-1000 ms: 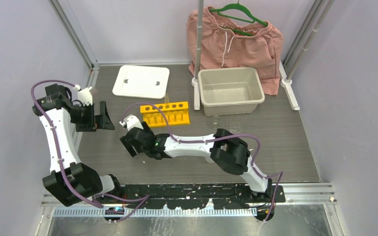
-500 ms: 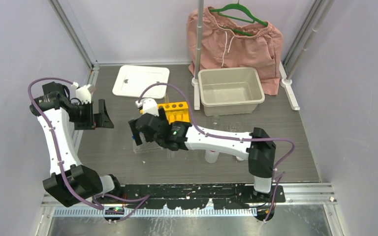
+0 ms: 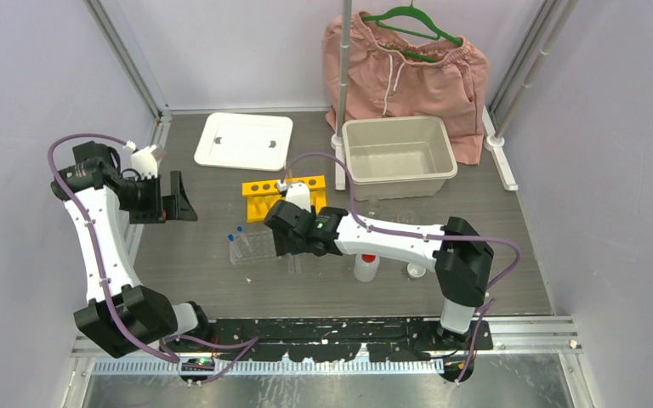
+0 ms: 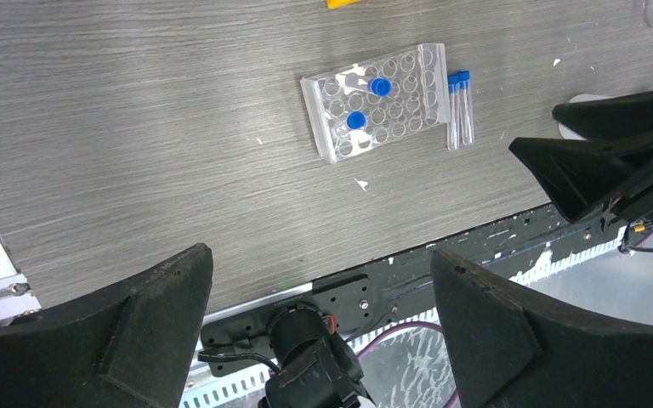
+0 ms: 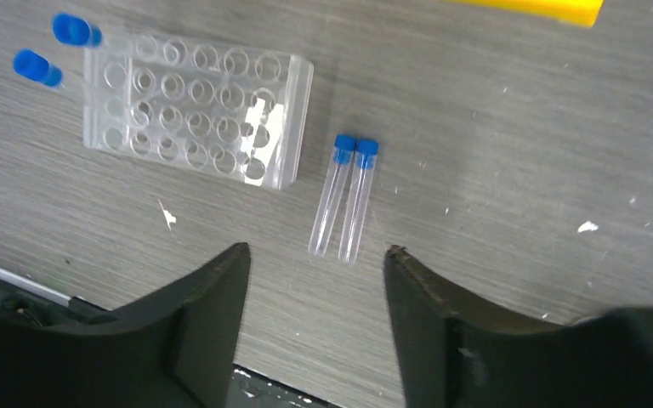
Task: Organize the chemistry lab equipment
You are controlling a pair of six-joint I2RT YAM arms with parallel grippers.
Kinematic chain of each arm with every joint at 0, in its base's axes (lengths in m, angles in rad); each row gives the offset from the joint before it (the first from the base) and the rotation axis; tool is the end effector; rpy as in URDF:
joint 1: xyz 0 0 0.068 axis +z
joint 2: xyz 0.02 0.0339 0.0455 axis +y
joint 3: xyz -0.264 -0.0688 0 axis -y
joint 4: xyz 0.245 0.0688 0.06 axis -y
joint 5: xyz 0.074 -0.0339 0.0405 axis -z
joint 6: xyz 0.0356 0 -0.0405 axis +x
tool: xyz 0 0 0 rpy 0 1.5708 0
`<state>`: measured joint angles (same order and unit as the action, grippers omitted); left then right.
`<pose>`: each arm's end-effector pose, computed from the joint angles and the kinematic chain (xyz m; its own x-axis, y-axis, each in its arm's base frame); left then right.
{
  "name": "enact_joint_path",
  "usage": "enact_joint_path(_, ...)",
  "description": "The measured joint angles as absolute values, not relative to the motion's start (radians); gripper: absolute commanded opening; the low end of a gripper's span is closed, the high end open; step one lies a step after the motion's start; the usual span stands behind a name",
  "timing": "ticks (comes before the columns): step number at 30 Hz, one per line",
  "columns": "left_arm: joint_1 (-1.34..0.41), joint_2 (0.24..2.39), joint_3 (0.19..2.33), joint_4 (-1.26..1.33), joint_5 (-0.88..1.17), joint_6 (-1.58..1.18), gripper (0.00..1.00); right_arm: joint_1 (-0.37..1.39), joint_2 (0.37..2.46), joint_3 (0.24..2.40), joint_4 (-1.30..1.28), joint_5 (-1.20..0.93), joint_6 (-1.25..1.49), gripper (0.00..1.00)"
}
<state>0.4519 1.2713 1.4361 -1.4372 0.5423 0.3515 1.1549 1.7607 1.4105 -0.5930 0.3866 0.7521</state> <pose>0.1921 0.0728 0.3653 -0.8891 -0.1037 -0.4459 0.0731 0.9293 -0.3619 0.1672 0.3453 0.2585 -0.7565 -0.1467 -0.6373 -0.3300 0.9270 0.1783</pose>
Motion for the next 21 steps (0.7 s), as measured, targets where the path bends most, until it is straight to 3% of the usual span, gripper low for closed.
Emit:
enact_joint_path(4,0.452,1.271,1.436,-1.438,0.546,0.352,1.0,1.154,1.775,1.39,-0.601,0.346,0.794,0.49)
enact_joint_path(8,0.452,1.271,1.436,-1.439,0.546,0.356,1.0,1.137,1.822,1.39,-0.599,0.309,0.819,0.44)
enact_joint_path(21,0.452,1.271,1.436,-1.441,0.547,0.37,1.0,1.049,1.937,1.359,-0.597,0.245,0.831,0.43)
